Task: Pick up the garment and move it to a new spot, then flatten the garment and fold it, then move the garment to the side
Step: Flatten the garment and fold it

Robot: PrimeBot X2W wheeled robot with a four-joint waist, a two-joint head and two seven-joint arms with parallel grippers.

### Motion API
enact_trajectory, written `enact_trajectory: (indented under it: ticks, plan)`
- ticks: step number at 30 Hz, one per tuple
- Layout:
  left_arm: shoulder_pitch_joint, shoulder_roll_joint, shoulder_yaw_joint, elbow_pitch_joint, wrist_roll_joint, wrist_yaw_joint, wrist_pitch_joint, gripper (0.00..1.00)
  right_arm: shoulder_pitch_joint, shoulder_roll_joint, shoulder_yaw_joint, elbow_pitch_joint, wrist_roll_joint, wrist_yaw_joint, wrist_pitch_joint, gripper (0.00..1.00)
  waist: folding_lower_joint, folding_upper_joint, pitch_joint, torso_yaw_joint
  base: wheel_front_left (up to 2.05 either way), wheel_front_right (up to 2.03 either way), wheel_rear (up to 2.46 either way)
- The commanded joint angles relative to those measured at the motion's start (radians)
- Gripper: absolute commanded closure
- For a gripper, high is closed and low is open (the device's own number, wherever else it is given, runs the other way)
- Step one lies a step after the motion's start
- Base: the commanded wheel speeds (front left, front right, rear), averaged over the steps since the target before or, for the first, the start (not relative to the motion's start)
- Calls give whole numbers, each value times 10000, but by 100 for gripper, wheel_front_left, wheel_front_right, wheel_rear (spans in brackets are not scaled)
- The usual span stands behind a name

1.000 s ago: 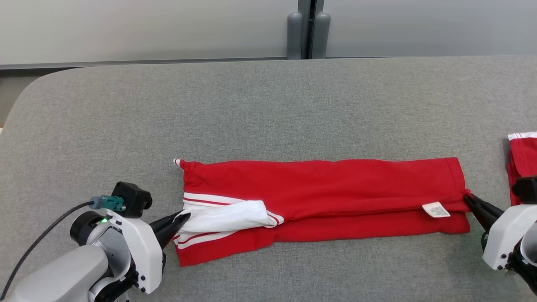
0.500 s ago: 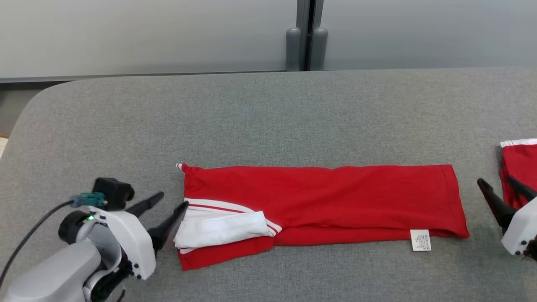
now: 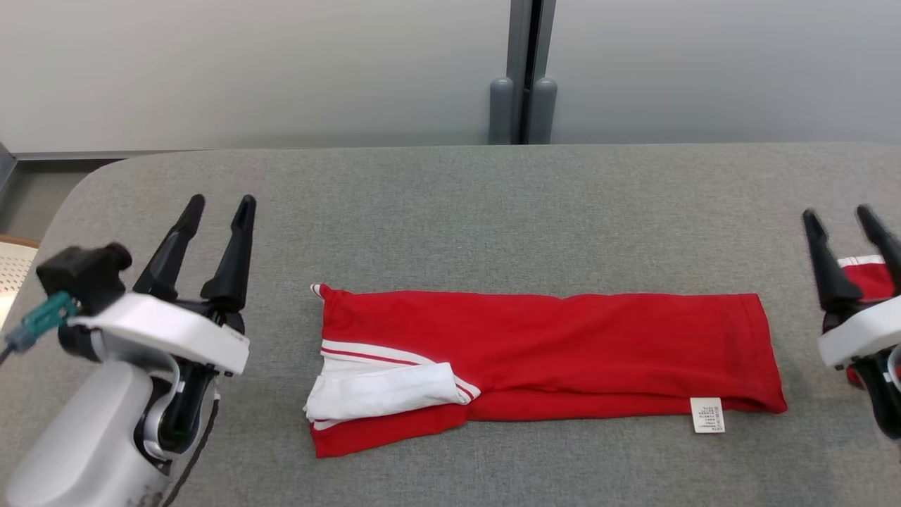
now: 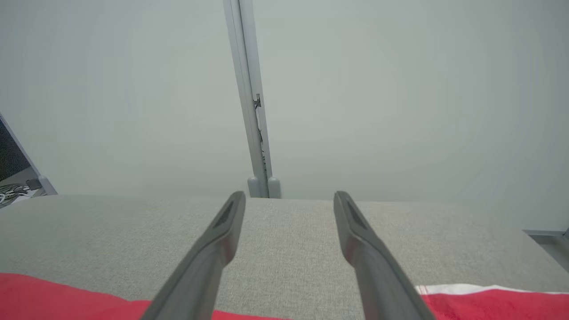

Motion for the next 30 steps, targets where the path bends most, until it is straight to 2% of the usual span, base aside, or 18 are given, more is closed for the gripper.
enact_trajectory:
  ticks: [1, 4, 7, 10, 14, 19, 21, 25, 30]
  plan:
    - [466, -169, 583, -186, 785, 55, -5, 0, 237, 116, -741, -317, -704, -5, -61, 0, 0, -1, -14, 9, 0, 0, 0]
    - [1387, -1089, 2033, -646, 1861, -83, -6, 0, 1111, 958, -2268, -1100, -1862, -3, -57, 0, 0, -1, -14, 68, 0, 0, 0]
    - [2198, -1873, 3171, -918, 2982, -354, -7, 0, 1872, 1656, -3253, -1976, -2991, -3, -60, 0, 0, -1, 26, 113, 0, 0, 0]
    - [2914, -2682, 4162, -1036, 4122, -483, -7, 0, 2468, 2304, -3636, -2555, -4110, -3, -60, 0, 0, -1, 137, 31, 0, 0, 0]
    - [3664, -3542, 5104, -1119, 5641, -819, -8, 0, 2807, 2971, -3997, -2919, -4912, -3, -62, 0, 0, -1, 259, -35, 0, 0, 0]
    - [4072, -4061, 5590, -1140, 7326, -1057, -10, 0, 3090, 3422, -4186, -3087, -5370, -3, -63, 0, 0, -1, 373, -39, 0, 0, 0]
    - [4097, -4212, 5722, -1109, 7666, -1142, -10, 0, 3151, 3604, -4319, -3104, -5504, -3, -63, 0, 0, -1, 435, -23, 0, 0, 0]
    - [3958, -4308, 5763, -1016, 7719, -1219, -11, 0, 3118, 3745, -4614, -2861, -5543, -5, -64, 0, 0, -1, 510, 14, 0, 0, 0]
    - [3843, -4332, 5651, -898, 7684, -1249, -11, 0, 2927, 4142, -5361, -1771, -5240, -3, -64, 0, 0, -1, 628, 87, 0, 0, 0]
